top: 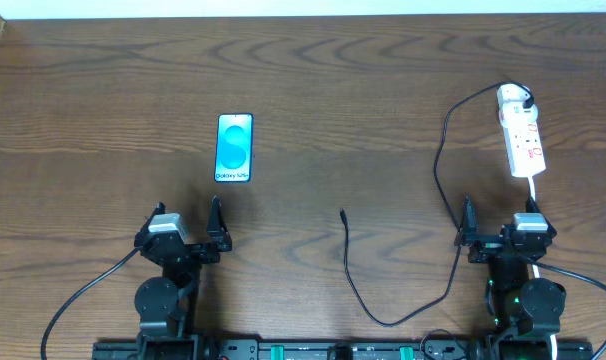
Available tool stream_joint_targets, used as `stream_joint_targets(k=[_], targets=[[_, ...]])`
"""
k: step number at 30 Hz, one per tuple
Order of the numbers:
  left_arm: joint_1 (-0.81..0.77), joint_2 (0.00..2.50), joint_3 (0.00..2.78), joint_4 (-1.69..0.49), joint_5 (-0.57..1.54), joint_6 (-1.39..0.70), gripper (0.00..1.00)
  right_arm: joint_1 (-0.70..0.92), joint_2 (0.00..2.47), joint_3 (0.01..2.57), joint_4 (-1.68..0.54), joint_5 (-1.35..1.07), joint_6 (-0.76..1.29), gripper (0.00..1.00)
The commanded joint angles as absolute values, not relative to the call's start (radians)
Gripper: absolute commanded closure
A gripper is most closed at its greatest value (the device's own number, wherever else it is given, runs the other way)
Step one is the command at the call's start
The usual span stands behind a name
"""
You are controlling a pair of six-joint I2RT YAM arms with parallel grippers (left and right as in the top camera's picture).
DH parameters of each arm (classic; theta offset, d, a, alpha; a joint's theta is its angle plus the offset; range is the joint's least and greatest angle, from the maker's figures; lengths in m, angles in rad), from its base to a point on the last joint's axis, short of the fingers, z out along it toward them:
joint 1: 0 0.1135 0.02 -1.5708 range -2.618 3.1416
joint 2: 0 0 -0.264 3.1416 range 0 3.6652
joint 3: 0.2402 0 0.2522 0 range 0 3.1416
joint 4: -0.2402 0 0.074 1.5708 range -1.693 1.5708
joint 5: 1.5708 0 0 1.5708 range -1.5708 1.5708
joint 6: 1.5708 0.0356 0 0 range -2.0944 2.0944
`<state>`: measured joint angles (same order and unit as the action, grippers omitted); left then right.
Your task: Plug charger to phone and switch on socket
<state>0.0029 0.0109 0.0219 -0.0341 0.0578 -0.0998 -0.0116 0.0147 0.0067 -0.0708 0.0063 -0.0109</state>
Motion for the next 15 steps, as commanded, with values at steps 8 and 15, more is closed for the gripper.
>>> stream_joint_targets(k=[8, 15], targets=[[0.006, 0.004, 0.004, -0.065, 0.064, -0.086, 0.02, -0.005, 0.006, 0.006, -0.076, -0.003, -0.001, 0.01], [0.006, 0.004, 0.004, -0.058, 0.065, -0.086, 0.02, -0.005, 0.006, 0.006, -0.076, -0.003, -0.001, 0.01]])
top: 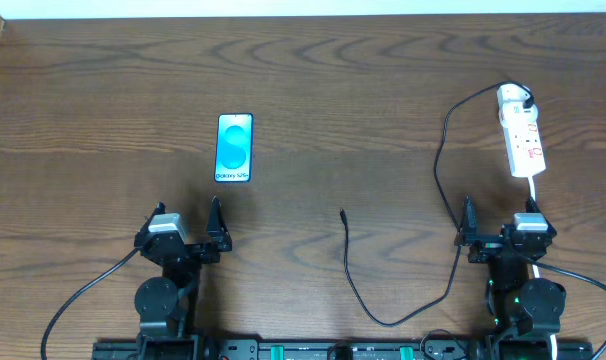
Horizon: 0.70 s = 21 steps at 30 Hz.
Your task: Plug charger to phone and switch on socket
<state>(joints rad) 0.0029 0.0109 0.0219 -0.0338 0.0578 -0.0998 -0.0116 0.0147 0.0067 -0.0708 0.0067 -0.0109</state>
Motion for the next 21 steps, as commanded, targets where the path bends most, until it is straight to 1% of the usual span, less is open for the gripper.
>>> stream_joint_targets(k=[1, 9, 13, 18, 21], targets=[[0.006, 0.004, 0.005, -0.052, 0.073, -0.086, 0.02, -0.005, 0.006, 0.006, -0.076, -0.003, -0.001, 0.01], [0.006, 0.013, 0.087, -0.054, 0.098, -0.053, 0.02, -0.005, 0.006, 0.006, -0.075, -0.003, -0.001, 0.01], [0.006, 0.07, 0.181, -0.127, 0.098, -0.012, 0.02, -0.005, 0.006, 0.006, -0.075, -0.003, -0.001, 0.01], [0.006, 0.233, 0.325, -0.191, 0.098, 0.052, 0.02, -0.005, 0.006, 0.006, -0.076, -0.003, 0.0, 0.01], [0.006, 0.404, 0.442, -0.194, 0.098, 0.086, 0.02, -0.005, 0.006, 0.006, -0.076, -0.003, -0.001, 0.01]])
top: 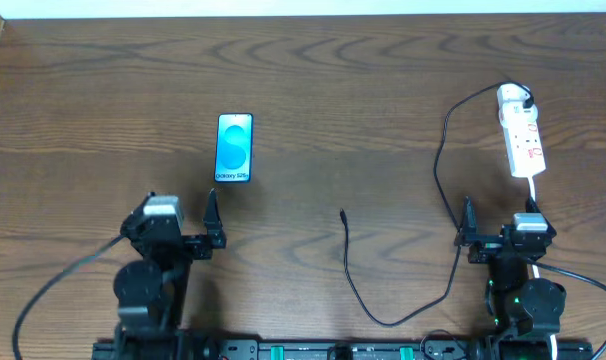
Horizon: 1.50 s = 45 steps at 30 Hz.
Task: Plug charger to phone and switch on socket
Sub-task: 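Move the left gripper forward over the Galaxy S25+ phone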
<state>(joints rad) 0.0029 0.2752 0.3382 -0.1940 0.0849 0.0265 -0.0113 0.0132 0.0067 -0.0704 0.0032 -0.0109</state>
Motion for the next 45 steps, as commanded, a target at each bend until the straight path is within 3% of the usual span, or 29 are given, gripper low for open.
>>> stream_joint_targets(k=[1, 11, 25, 31, 45], targets=[[0.006, 0.437, 0.464, -0.194, 0.098, 0.086, 0.02, -0.005, 0.006, 0.006, -0.076, -0.003, -0.001, 0.01], [0.005, 0.975, 0.855, -0.315, 0.135, 0.097, 0.02, -0.005, 0.006, 0.006, -0.076, -0.003, -0.001, 0.01], [0.002, 1.663, 1.566, -0.909, 0.19, 0.062, 0.02, -0.005, 0.006, 0.006, -0.075, -0.003, -0.001, 0.01], [-0.012, 1.837, 1.697, -1.045, 0.191, 0.048, 0.02, -0.005, 0.006, 0.006, -0.075, -0.003, -0.001, 0.01], [-0.031, 1.947, 1.694, -1.019, 0.189, 0.048, 0.02, -0.005, 0.006, 0.006, -0.076, -0.003, -0.001, 0.01]])
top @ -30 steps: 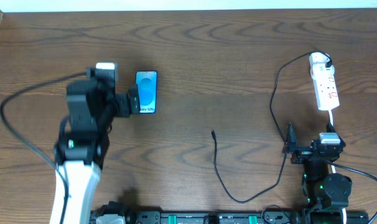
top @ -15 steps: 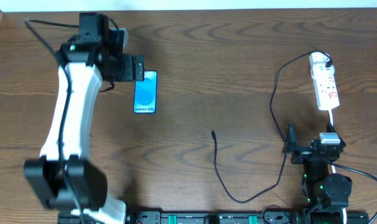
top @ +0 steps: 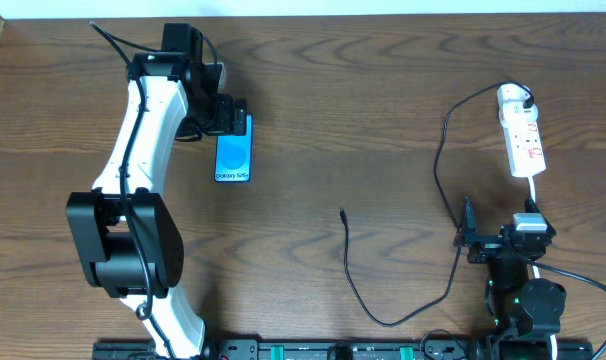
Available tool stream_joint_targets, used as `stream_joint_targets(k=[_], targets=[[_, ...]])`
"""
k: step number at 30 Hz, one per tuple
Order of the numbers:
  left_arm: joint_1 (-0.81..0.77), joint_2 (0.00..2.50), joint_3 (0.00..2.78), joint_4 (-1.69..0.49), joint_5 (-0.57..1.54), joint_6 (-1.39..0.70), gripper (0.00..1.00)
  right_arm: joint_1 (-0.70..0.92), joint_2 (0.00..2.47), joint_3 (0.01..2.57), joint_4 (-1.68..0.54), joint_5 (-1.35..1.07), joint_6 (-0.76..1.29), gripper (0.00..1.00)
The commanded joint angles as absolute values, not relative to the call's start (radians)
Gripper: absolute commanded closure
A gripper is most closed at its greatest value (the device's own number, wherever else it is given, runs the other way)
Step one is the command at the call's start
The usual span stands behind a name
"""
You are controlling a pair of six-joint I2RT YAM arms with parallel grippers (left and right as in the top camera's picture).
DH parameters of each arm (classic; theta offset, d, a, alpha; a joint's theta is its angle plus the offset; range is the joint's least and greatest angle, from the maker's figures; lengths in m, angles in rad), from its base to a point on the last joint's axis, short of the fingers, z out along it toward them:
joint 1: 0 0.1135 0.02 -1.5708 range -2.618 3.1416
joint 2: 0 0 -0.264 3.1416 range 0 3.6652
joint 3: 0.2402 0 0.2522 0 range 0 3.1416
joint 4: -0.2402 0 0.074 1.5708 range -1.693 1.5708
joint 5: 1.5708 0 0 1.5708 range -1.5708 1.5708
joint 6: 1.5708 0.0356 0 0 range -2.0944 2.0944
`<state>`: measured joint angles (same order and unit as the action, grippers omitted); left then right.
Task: Plug charger to phone and switch on socket
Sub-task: 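Move the left gripper forward over the Galaxy S25+ phone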
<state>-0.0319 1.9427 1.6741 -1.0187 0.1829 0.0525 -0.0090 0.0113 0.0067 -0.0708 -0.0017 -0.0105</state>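
Note:
The phone (top: 234, 155) lies face up with a blue screen, left of the table's middle. My left gripper (top: 229, 113) hangs over its far end and covers that edge; it looks open, with nothing in it. The black charger cable (top: 349, 270) lies loose, its free plug tip (top: 342, 212) at mid-table, far from the phone. The cable loops to the white power strip (top: 524, 140) at the right. My right gripper (top: 500, 218) rests open near the front edge, just below the strip.
The left arm (top: 133, 140) stretches across the table's left side from front to back. The cable's loop (top: 440, 150) rises between the table's middle and the right arm. A pale wall edge runs along the back.
My left arm was turned slightly at its rest spot by the front edge; it now reaches out to the far end of the phone. Phone, cable, strip and right arm are unchanged.
Both arms first sat at rest by the front edge with open grippers, and nothing changed half a second later. Then the left arm had turned a little to the left. Now it stretches out with its gripper over the phone's far end.

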Motion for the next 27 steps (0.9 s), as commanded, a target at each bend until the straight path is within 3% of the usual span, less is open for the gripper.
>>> stream_joint_targets(k=[1, 7, 8, 9, 10, 11, 12, 13, 27], targets=[[-0.03, 1.947, 1.694, -1.014, 0.2, 0.047, 0.02, -0.005, 0.006, 0.006, -0.076, -0.003, -0.001, 0.01], [-0.03, 1.947, 1.694, -1.012, 0.207, 0.048, 0.02, -0.005, 0.006, 0.006, -0.075, -0.003, -0.001, 0.01], [-0.03, 1.947, 1.694, -1.011, 0.206, 0.049, 0.32, -0.005, 0.006, 0.006, -0.076, -0.003, 0.0, 0.01], [-0.03, 1.947, 1.694, -0.993, 0.206, 0.047, 0.92, -0.005, 0.006, 0.006, -0.075, -0.003, -0.001, 0.01], [-0.031, 1.947, 1.694, -0.984, 0.206, 0.046, 0.92, -0.005, 0.006, 0.006, -0.075, -0.003, -0.001, 0.01], [-0.031, 1.947, 1.694, -0.978, 0.206, 0.039, 0.86, -0.005, 0.006, 0.006, -0.076, -0.003, 0.0, 0.01], [-0.031, 1.947, 1.694, -0.971, 0.206, 0.028, 0.06, -0.005, 0.006, 0.006, -0.075, -0.003, -0.001, 0.01], [-0.031, 1.947, 1.694, -0.966, 0.206, 0.016, 0.02, -0.005, 0.006, 0.006, -0.075, -0.003, -0.001, 0.01], [-0.089, 1.992, 1.695, -0.982, 0.047, -0.066, 0.02, -0.005, 0.006, 0.006, -0.076, -0.003, -0.001, 0.01]])
